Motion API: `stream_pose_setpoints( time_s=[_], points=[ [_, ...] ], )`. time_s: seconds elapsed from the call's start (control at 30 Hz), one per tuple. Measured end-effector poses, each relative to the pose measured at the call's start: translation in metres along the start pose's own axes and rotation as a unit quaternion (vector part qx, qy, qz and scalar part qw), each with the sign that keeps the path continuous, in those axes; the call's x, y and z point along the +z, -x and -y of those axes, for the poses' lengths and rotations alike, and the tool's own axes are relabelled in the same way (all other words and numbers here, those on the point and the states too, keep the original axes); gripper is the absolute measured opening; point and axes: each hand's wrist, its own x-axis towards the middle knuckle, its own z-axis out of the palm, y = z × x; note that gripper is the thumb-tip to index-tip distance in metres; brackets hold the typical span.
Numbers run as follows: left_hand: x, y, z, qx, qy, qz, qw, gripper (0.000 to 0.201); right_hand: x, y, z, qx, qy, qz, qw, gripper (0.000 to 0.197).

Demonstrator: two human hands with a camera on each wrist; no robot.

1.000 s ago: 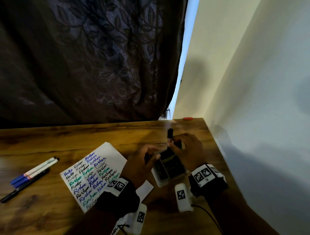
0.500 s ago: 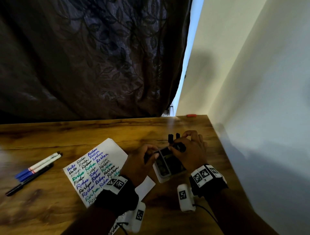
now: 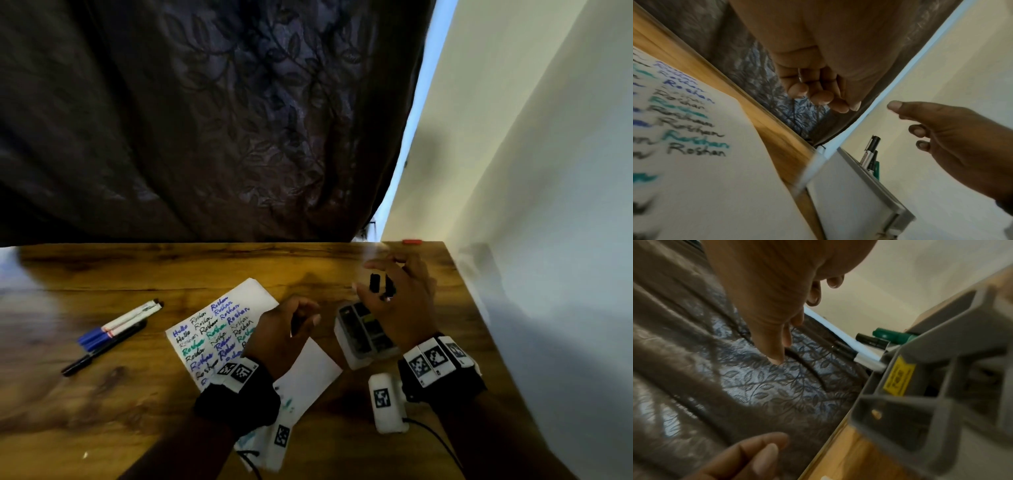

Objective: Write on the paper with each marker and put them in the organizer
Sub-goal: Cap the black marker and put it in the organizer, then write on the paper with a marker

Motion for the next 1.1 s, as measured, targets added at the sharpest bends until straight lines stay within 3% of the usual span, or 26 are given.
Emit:
stream_pose_setpoints(
  time_s=[0.2, 0.43, 0.53, 0.63, 0.73, 0.97, 1.1],
  points=[
    [-0.043, 0.032, 0.051, -0.045, -0.021, -0.042, 0.998, 0.012, 0.042, 0.017, 0.056, -0.072, -0.057, 0.069, 0.993, 0.032],
    [-0.118, 0.067, 0.134, -0.167, -0.090, -0.077, 0.979, 0.006, 0.109, 0.034, 0.095, -0.103, -0.068, 0.200, 0.972, 0.024],
    [-0.156, 0.084, 0.173, -0.240, -0.134, -0.111, 0.955, 0.016, 0.120, 0.035, 0.110, -0.126, -0.076, 0.217, 0.965, 0.020],
    [-0.184, 0.096, 0.199, -0.307, -0.179, -0.120, 0.927, 0.042, 0.126, 0.036, 0.119, -0.136, -0.068, 0.225, 0.962, 0.017],
    [-0.201, 0.104, 0.216, -0.354, -0.201, -0.148, 0.901, 0.046, 0.132, 0.036, 0.125, -0.130, -0.072, 0.222, 0.964, 0.015],
    [-0.209, 0.117, 0.222, -0.374, -0.249, -0.091, 0.889, 0.039, 0.139, 0.030, 0.129, -0.111, -0.065, 0.219, 0.967, 0.008],
    [-0.205, 0.123, 0.218, -0.352, -0.254, -0.044, 0.900, 0.052, 0.139, 0.027, 0.127, -0.102, -0.068, 0.210, 0.970, 0.008]
  ],
)
